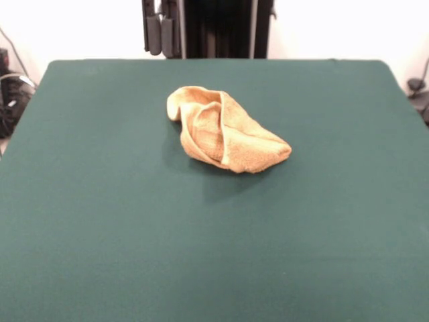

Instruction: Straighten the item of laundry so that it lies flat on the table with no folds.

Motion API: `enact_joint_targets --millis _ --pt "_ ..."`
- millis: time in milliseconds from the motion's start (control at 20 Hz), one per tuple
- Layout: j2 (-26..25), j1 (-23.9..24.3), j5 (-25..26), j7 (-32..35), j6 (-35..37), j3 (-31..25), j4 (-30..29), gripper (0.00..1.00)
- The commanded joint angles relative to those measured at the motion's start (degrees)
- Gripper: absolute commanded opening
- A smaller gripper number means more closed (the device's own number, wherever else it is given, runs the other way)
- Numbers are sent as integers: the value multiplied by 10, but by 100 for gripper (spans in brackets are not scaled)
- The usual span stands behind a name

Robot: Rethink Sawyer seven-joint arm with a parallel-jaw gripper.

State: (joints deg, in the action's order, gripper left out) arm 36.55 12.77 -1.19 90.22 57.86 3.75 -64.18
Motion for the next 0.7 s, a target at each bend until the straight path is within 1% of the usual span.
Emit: enact_joint_targets --millis 50,400,700 --pt "-15 -3 -16 82 0 -32 -90 0" --pt "-18 -3 -13 84 22 -29 -85 0" --pt "-21 0 -14 78 17 -33 -93 0"
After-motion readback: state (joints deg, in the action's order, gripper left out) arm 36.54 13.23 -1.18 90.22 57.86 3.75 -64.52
